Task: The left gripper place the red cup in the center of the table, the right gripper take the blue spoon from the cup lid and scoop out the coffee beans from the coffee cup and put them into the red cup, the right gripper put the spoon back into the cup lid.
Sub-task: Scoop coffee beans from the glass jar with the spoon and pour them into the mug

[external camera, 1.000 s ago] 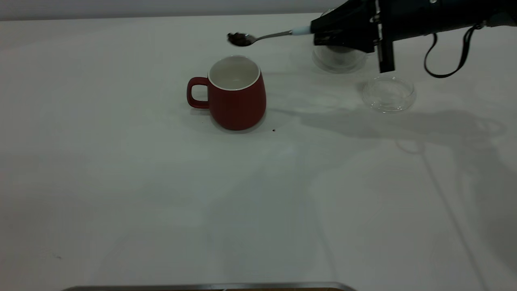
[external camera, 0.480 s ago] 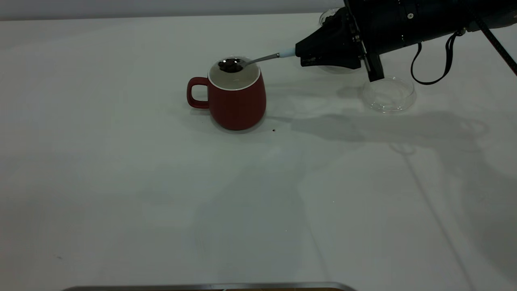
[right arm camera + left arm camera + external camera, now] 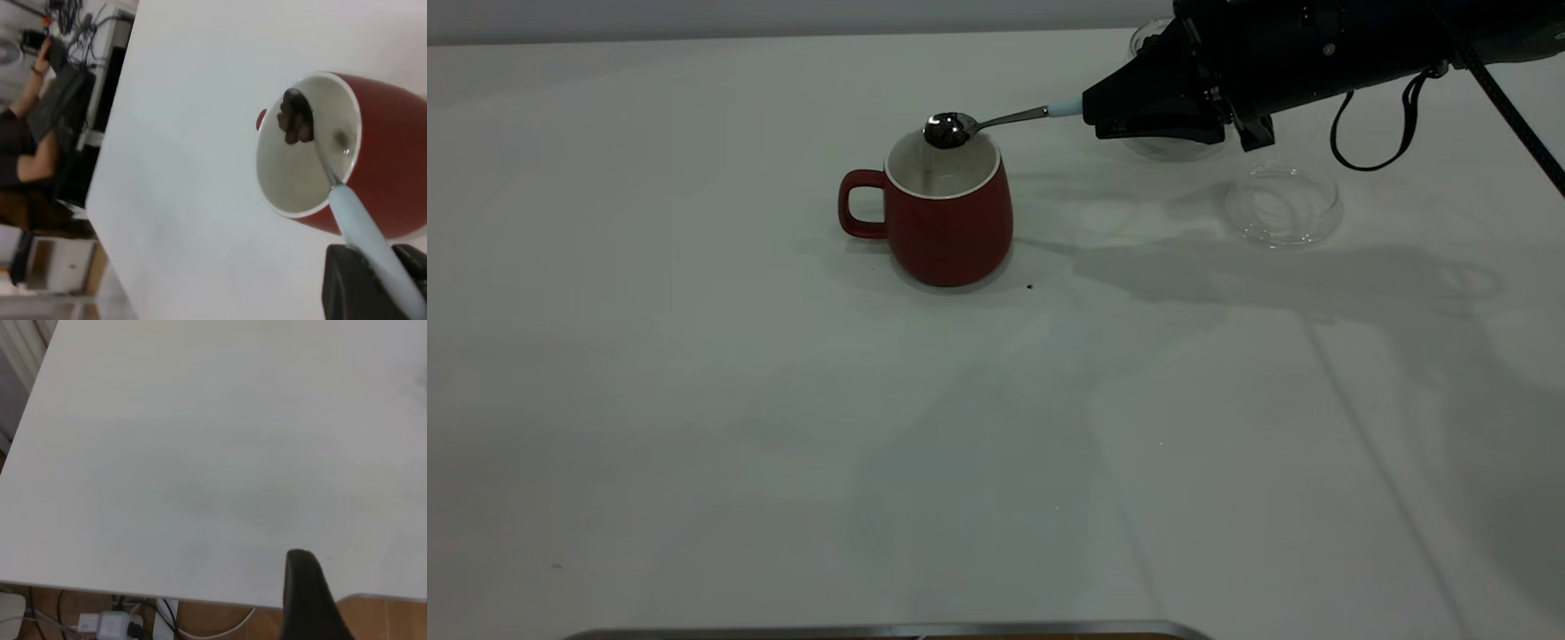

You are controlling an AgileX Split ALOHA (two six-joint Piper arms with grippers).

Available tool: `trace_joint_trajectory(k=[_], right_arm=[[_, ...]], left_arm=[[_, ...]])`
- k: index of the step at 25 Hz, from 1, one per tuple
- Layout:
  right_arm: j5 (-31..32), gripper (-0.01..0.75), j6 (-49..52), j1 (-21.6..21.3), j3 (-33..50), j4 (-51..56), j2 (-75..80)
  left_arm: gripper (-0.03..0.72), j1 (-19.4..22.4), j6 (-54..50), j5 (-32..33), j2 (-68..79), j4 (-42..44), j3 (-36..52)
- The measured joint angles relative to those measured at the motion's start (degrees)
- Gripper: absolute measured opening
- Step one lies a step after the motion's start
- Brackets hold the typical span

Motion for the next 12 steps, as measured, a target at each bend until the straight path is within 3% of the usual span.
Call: trace_joint_trajectory(k=[12], right_arm=[[-0.1,0.114,-20.9,0.0,0.0,-1.2,0.0]], left_arm=[[0.482,0.0,0.0,0.0,0.0,0.0,0.0]])
